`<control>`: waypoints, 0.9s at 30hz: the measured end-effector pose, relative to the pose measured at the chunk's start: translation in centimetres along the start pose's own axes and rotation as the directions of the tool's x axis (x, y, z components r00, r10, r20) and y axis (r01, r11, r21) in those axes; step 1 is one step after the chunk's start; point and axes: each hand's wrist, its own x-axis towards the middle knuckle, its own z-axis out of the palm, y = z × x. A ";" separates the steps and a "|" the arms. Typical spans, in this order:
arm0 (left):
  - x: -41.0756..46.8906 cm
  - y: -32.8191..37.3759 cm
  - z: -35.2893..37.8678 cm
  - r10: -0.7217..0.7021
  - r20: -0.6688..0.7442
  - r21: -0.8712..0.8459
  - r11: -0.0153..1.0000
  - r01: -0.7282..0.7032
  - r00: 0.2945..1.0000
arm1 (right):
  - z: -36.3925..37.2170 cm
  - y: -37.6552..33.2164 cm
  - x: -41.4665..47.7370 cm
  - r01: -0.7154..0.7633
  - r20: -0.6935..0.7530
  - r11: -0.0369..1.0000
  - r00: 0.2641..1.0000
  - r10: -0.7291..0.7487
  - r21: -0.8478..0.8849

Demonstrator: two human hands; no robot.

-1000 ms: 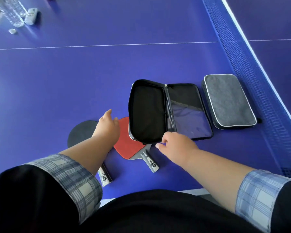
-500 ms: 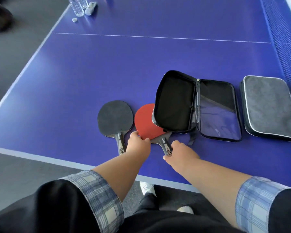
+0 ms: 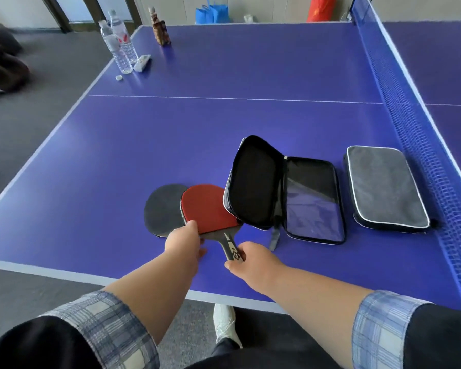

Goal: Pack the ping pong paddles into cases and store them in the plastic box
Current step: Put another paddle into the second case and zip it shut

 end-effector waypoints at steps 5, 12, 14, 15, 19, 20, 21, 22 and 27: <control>-2.6 -0.1 -1.2 0.153 -0.197 0.022 0.988 -0.152 0.968 | -0.9 -1.5 -1.6 0.114 0.096 0.993 0.988 -0.118 0.041; -4.5 1.7 -1.5 0.282 -0.284 0.056 0.959 -0.278 0.916 | -2.1 -3.2 -2.5 0.203 0.103 0.979 0.973 -0.205 0.034; -5.5 2.3 -0.5 0.346 -0.208 0.101 0.938 -0.332 0.915 | -2.8 -2.9 -2.6 0.172 0.065 0.982 0.982 -0.176 0.072; -5.8 2.7 0.2 0.371 -0.157 0.114 0.928 -0.356 0.915 | -3.2 -2.6 -2.6 0.147 0.041 0.985 0.988 -0.151 0.095; -4.7 4.4 4.1 0.410 0.051 0.213 0.886 -0.411 0.911 | -4.7 -1.7 -1.4 0.069 -0.058 0.973 0.997 -0.057 0.219; -4.2 4.9 5.2 0.402 0.103 0.237 0.878 -0.415 0.910 | -5.0 -1.6 -0.9 0.051 -0.078 0.972 0.996 -0.033 0.229; -3.4 5.5 6.2 0.390 0.158 0.264 0.868 -0.420 0.907 | -5.4 -1.6 -0.3 0.037 -0.095 0.972 0.995 -0.015 0.231; -2.5 6.0 7.2 0.375 0.212 0.294 0.856 -0.425 0.902 | -5.6 -1.6 0.3 0.024 -0.107 0.972 0.994 0.001 0.232; 3.5 9.4 11.4 0.288 0.355 0.363 0.834 -0.415 0.889 | -6.0 -2.7 4.4 -0.056 -0.096 0.936 0.991 0.095 0.348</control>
